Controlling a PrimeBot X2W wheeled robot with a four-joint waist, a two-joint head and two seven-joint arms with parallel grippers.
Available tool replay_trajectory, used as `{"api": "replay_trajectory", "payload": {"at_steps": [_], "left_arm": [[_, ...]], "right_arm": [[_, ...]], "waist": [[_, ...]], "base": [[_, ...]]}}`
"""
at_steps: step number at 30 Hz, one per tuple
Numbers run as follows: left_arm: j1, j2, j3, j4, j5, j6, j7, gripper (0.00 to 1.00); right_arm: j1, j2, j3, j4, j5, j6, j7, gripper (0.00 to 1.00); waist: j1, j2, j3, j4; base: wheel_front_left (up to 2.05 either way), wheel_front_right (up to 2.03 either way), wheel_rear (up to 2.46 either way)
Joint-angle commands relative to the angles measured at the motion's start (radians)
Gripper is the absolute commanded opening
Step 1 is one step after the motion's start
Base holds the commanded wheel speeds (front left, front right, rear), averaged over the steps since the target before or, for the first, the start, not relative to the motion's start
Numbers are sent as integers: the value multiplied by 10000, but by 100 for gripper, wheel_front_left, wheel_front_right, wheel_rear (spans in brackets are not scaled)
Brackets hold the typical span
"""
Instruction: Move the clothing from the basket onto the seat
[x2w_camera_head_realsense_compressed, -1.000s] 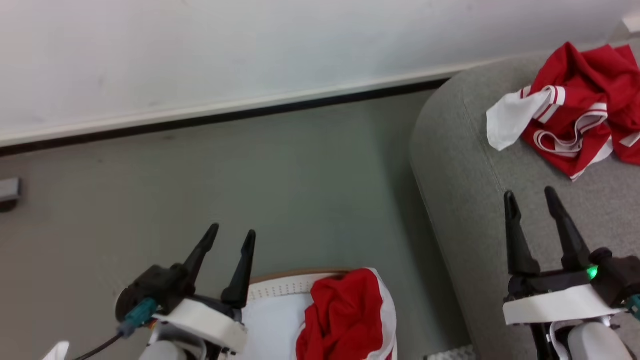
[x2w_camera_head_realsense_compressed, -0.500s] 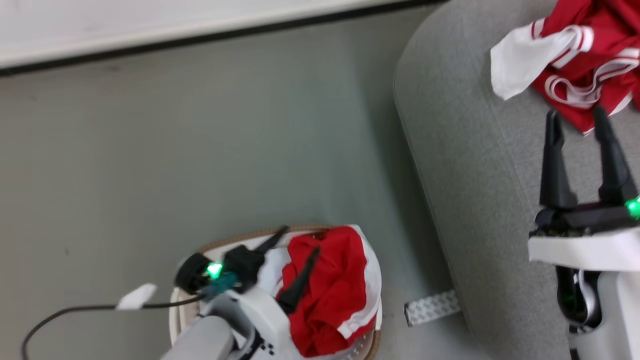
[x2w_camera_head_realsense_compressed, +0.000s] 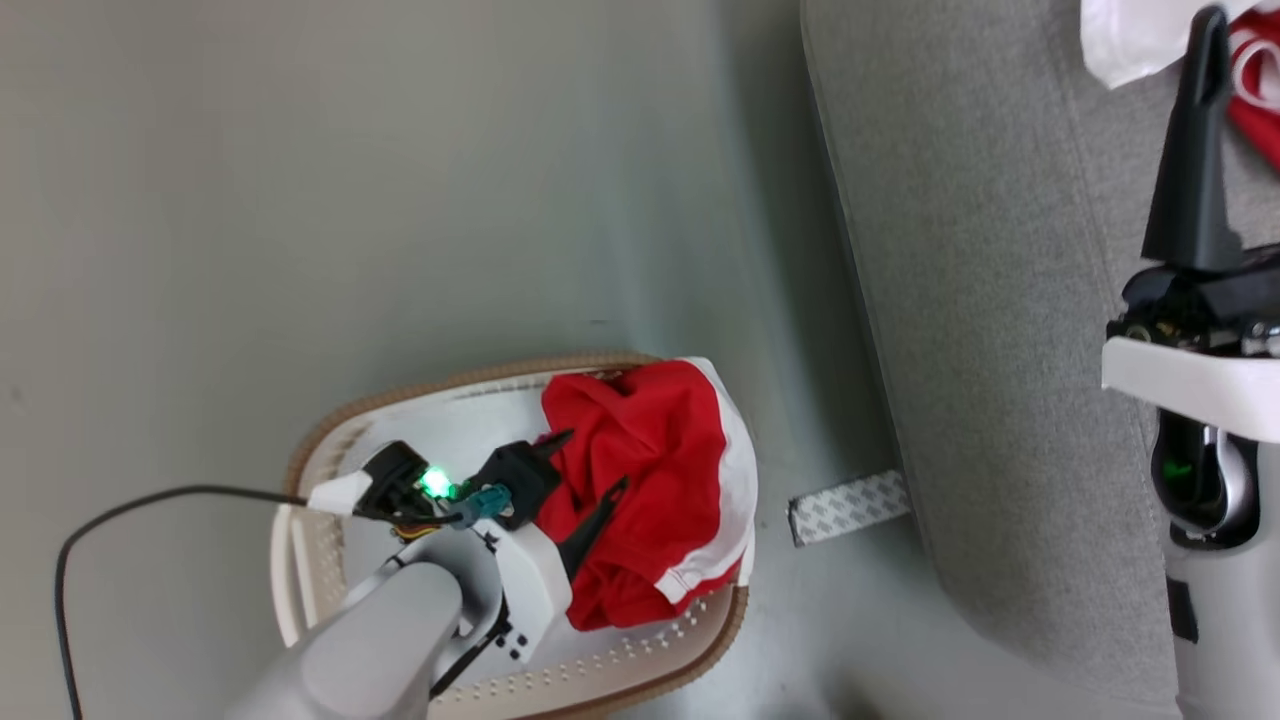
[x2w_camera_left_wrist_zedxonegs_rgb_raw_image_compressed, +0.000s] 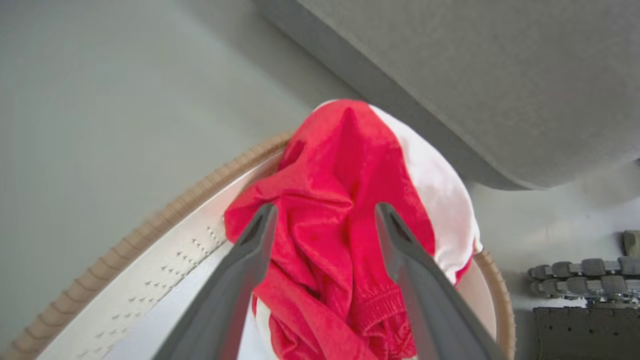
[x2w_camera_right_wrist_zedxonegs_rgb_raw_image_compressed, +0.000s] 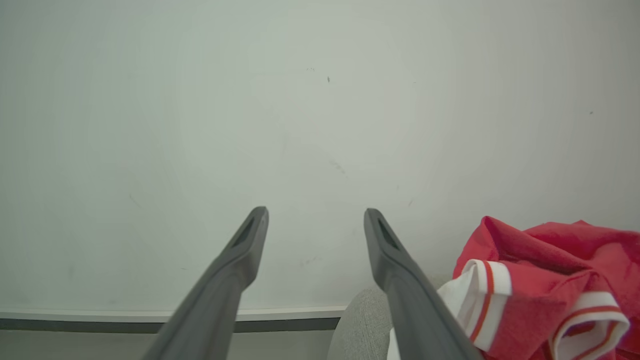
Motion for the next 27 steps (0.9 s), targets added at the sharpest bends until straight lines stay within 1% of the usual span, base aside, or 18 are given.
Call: {"api": "replay_trajectory", "payload": {"at_steps": [1,6,12,18,22,27], "left_arm": [[-226,137,-228,251,-217,13,90,100],[-776,250,-909,1032,-418,13,395,100],[-1509,344,-1567,1800,-1004,12,719,100],[-2178,256,-2156,2615,-1403,11,1069,100],[-2440,190,-2682,3058,-1632,11,1358,100],[-2553,100,-3246,3217,-2021,11,1724,100]], "right_arm": [[-227,9,10,-160,122,-22,-23,100],[-678,12,44,-380,263,-22,-21,100],[-961,12,255,-623,542,-22,-22,100],[-1088,13,565,-750,986,-22,-22,100],[-1130,11,731,-767,1171,-22,-22,100],[-979,11,782,-786,1241,-22,-22,100]], "waist": [[-2,0,431,-241],[-2,0,971,-505],[-2,0,1624,-754],[-2,0,2192,-944],[-2,0,2361,-1021],[-2,0,2414,-1030]], "base": [[0,0,0],[0,0,0],[0,0,0],[0,0,0],[0,0,0],[0,0,0]]}}
